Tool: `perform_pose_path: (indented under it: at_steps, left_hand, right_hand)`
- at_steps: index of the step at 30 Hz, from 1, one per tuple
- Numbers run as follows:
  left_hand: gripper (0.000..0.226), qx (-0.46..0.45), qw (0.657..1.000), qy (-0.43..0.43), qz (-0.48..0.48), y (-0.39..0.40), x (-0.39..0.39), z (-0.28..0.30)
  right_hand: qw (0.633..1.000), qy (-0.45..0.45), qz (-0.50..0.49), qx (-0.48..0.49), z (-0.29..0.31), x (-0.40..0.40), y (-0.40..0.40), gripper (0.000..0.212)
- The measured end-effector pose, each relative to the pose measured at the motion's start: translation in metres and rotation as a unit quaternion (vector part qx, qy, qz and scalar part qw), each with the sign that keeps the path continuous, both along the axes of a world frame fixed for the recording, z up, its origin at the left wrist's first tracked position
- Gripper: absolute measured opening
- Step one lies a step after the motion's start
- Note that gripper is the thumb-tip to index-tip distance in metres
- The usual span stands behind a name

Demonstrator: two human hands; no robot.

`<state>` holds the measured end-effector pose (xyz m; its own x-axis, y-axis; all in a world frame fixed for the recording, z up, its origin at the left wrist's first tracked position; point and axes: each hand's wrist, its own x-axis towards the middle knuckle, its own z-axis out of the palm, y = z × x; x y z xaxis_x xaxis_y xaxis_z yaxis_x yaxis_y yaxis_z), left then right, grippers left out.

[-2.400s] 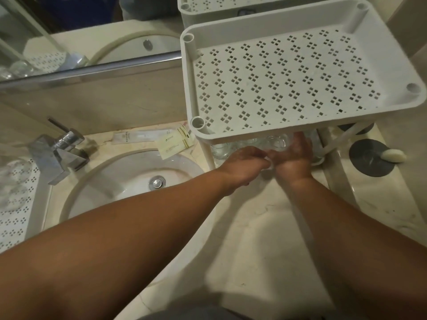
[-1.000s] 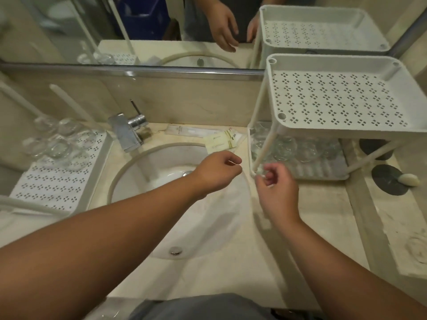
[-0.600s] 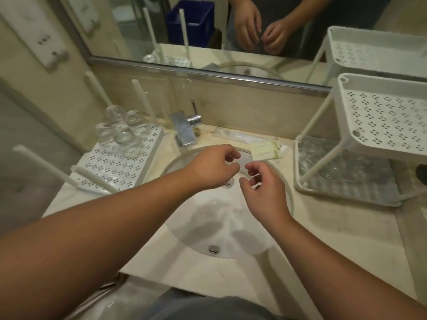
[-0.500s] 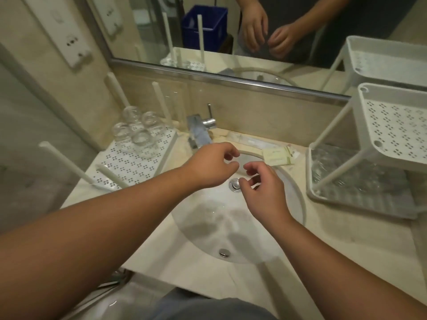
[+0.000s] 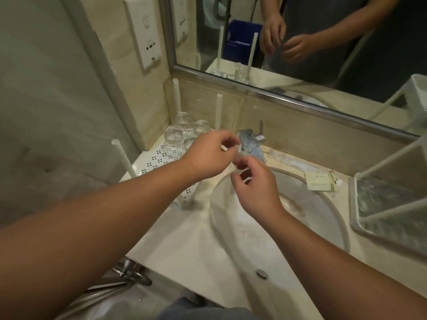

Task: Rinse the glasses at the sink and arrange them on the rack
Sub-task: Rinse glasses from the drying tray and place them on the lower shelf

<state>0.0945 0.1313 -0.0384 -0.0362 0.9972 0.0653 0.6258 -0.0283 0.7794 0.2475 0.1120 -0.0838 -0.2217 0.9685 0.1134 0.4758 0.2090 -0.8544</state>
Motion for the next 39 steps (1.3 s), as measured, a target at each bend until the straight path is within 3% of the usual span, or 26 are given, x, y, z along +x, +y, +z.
perform_pose_path:
  at_steps: [13, 20, 27, 31, 39]
  left_hand:
    - [0.018, 0.009, 0.975, -0.204, 0.093, 0.035, -0.019, -0.012]
    - [0.016, -0.025, 0.946, -0.288, 0.146, 0.051, -0.03, -0.018]
    - [0.019, -0.088, 0.876, -0.416, 0.227, 0.063, -0.051, -0.026]
    - [0.019, -0.094, 0.864, -0.425, 0.254, 0.068, -0.062, -0.034]
    - [0.019, -0.083, 0.899, -0.335, 0.271, 0.062, -0.079, -0.062]
  right_hand:
    - [0.996, -0.03, -0.065, -0.056, -0.012, -0.039, 0.029, 0.019]
    - [0.995, -0.068, -0.031, -0.063, -0.021, -0.059, 0.052, 0.018]
    - [0.991, -0.12, 0.026, -0.049, -0.037, -0.082, 0.079, 0.033]
    - [0.987, -0.145, 0.048, -0.053, -0.042, -0.096, 0.092, 0.048]
    - [0.981, -0.163, 0.093, -0.042, -0.057, -0.113, 0.102, 0.065]
